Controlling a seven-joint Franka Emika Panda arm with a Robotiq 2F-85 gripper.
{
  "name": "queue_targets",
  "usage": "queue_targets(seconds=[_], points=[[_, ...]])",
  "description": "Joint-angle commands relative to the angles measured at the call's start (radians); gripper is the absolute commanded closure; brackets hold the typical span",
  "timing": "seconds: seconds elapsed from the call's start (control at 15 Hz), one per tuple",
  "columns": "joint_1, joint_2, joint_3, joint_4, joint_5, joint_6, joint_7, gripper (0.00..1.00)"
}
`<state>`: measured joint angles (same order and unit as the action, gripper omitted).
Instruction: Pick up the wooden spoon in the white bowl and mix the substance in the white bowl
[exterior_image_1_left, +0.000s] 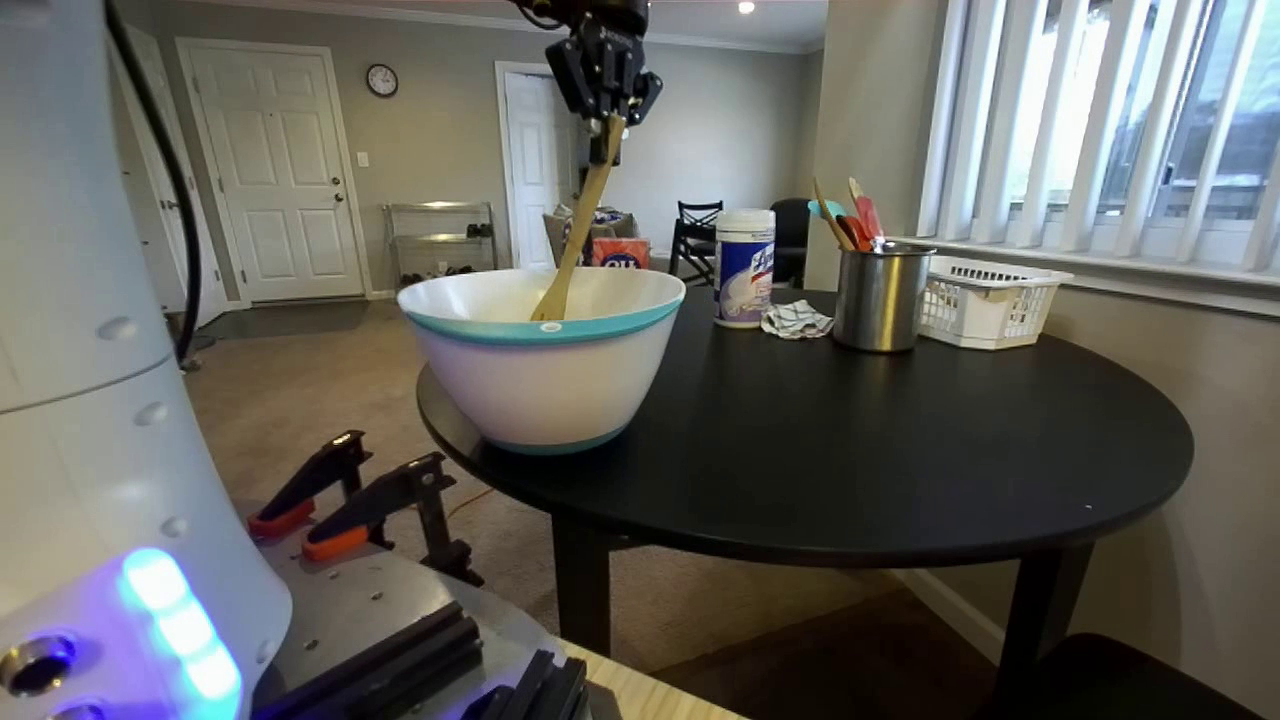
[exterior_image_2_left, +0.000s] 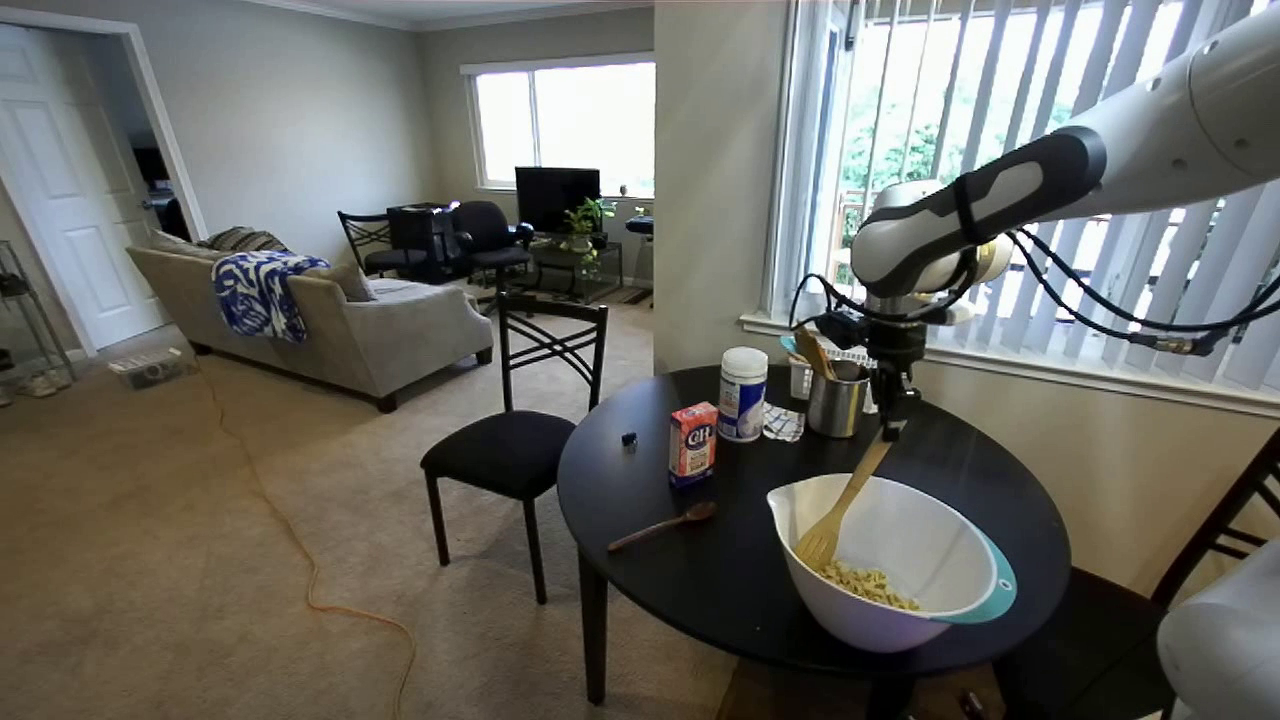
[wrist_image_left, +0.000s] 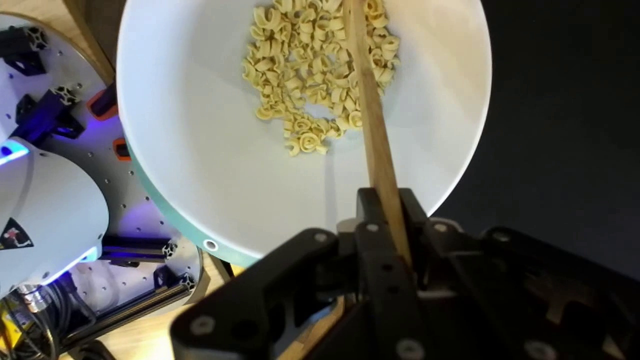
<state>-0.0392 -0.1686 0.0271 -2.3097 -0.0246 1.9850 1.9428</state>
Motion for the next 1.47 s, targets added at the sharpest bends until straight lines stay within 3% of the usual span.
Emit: queue_targets(seconds=[0.0, 0.47, 0.87, 1.4], points=[[-0.014, 0.018, -0.006, -0.001, -0.014, 0.036, 0.047, 0.97], [-0.051, 0.01, -0.03, -0.023, -0.161, 0.073, 0.15, 0.97], [-0.059, 0.01, -0.031, -0.017, -0.324, -0.004, 0.151, 0.97], [-0.048, 0.033, -0.049, 0.006, -0.286, -0.118, 0.012, 0.97]])
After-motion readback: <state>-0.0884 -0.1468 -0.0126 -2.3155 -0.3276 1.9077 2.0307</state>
